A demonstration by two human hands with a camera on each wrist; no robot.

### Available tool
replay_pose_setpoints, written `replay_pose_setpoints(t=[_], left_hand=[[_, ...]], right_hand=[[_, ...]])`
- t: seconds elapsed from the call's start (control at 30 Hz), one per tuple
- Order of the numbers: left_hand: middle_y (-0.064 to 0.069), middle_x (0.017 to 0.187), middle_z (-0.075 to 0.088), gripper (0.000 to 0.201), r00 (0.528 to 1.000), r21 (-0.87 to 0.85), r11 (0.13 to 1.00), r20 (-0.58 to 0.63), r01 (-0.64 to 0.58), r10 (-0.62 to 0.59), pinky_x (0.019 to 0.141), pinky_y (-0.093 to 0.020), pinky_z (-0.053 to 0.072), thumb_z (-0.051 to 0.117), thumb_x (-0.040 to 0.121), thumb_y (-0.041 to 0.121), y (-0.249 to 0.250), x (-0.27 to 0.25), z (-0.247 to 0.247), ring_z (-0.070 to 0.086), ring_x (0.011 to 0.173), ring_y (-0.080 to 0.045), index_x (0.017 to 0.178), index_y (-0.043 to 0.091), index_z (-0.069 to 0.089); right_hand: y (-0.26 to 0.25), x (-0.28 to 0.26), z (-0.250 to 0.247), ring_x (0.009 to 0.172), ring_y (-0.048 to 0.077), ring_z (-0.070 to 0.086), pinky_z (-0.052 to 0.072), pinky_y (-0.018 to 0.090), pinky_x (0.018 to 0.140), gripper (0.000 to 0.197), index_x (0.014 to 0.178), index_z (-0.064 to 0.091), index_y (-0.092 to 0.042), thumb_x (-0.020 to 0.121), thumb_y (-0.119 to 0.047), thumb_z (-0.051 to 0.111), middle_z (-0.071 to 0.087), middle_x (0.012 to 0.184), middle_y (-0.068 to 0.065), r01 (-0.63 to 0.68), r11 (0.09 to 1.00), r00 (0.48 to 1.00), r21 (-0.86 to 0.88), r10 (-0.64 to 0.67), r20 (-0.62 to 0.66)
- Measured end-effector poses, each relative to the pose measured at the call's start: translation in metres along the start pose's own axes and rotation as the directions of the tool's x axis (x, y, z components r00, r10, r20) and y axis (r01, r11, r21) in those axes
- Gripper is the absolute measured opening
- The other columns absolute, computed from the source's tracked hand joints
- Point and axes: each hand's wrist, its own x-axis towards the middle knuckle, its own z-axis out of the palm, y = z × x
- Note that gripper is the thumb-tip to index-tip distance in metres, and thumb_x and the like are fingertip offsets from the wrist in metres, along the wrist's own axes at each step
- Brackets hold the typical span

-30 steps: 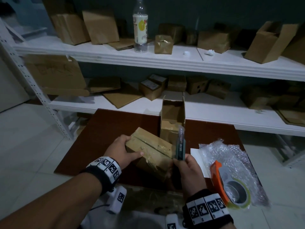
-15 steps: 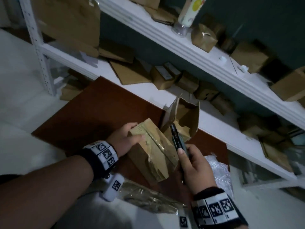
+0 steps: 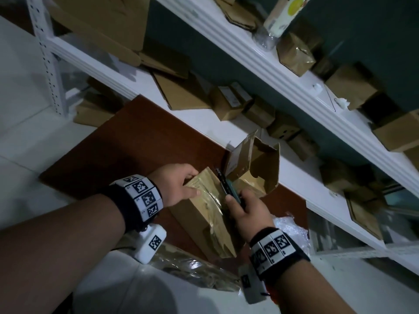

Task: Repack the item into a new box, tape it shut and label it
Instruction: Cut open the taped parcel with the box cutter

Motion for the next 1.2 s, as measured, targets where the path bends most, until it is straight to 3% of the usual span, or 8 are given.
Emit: replay_pose_setpoints(t=[0.07,0.13,0.23,0.4,0.6,0.7,0.83,1.2], left_hand=[[0.009,0.123,0.066,0.061,1.000,0.000,1.000,-0.009,0.017,-0.017,0.101,-0.037,0.051,0.081,0.075,0.044,-0.003,-0.003,-0.004,0.062,0.112,-0.009,0.128,0.023,0.060],[0.010,0.120,0.067,0.067,0.998,0.024,0.997,-0.001,0.068,-0.068,0.100,-0.037,0.051,0.078,0.069,0.059,-0.006,-0.005,-0.006,0.063,0.110,-0.009,0.125,0.023,0.063],[0.010,0.110,0.072,0.087,0.994,0.051,0.993,0.023,0.104,-0.105,0.094,-0.038,0.054,0.059,0.052,0.083,-0.007,-0.006,-0.007,0.067,0.100,-0.009,0.116,0.026,0.068],[0.011,0.110,0.072,0.091,0.993,0.046,0.993,0.032,0.113,-0.115,0.094,-0.037,0.054,0.055,0.048,0.088,-0.011,-0.006,-0.007,0.067,0.100,-0.007,0.114,0.027,0.070],[0.010,0.109,0.073,0.086,0.991,0.047,0.991,0.017,0.129,-0.130,0.092,-0.037,0.055,0.057,0.050,0.083,-0.003,-0.011,-0.009,0.068,0.098,-0.009,0.113,0.026,0.070],[0.008,0.110,0.073,0.073,0.988,0.040,0.988,0.031,0.148,-0.150,0.092,-0.037,0.055,0.066,0.061,0.076,0.002,-0.013,-0.012,0.068,0.098,-0.010,0.113,0.024,0.070],[0.002,0.124,0.067,0.060,0.989,0.102,0.984,0.012,0.145,-0.147,0.098,-0.034,0.049,0.070,0.080,0.061,0.007,-0.016,-0.013,0.062,0.114,-0.016,0.124,0.020,0.066],[0.001,0.126,0.067,0.062,0.986,0.091,0.982,0.009,0.167,-0.168,0.100,-0.036,0.050,0.072,0.078,0.061,0.008,-0.016,-0.014,0.062,0.114,-0.016,0.124,0.021,0.066]], right_hand=[[-0.001,0.002,0.008,0.077,0.015,0.063,0.056,0.039,0.073,0.026,0.095,0.058,-0.025,0.098,-0.050,0.054,0.066,0.084,-0.003,-0.007,0.999,1.000,0.049,0.008,-0.025],[-0.001,0.004,0.011,0.077,0.017,0.065,0.057,0.045,0.077,0.026,0.093,0.059,-0.027,0.097,-0.052,0.053,0.067,0.083,-0.002,-0.026,0.993,0.998,0.114,0.031,-0.047],[-0.002,0.003,0.012,0.076,0.018,0.064,0.056,0.047,0.078,0.028,0.090,0.058,-0.026,0.098,-0.052,0.051,0.067,0.081,-0.002,-0.039,0.993,0.997,0.112,0.046,-0.063],[-0.009,0.003,0.015,0.077,0.020,0.063,0.056,0.044,0.076,0.033,0.092,0.054,-0.024,0.098,-0.055,0.047,0.065,0.082,-0.001,-0.043,0.998,0.998,-0.041,0.041,-0.047],[-0.021,0.007,-0.002,0.085,0.016,0.065,0.057,0.042,0.083,0.032,0.103,0.062,-0.029,0.097,-0.057,0.050,0.067,0.090,-0.005,-0.055,0.991,0.991,-0.118,0.069,0.116],[-0.028,0.007,-0.013,0.086,0.017,0.064,0.056,0.039,0.082,0.036,0.107,0.062,-0.029,0.098,-0.060,0.044,0.067,0.092,-0.004,0.053,0.956,0.983,-0.287,0.000,0.182],[-0.037,0.004,-0.020,0.085,0.016,0.061,0.053,0.036,0.080,0.037,0.110,0.060,-0.029,0.100,-0.059,0.041,0.063,0.093,-0.005,0.149,0.876,0.973,-0.459,-0.048,0.225],[-0.050,0.002,-0.021,0.086,0.020,0.063,0.056,0.040,0.081,0.038,0.105,0.061,-0.027,0.101,-0.057,0.039,0.066,0.093,0.000,0.162,0.818,0.973,-0.552,-0.039,0.228]])
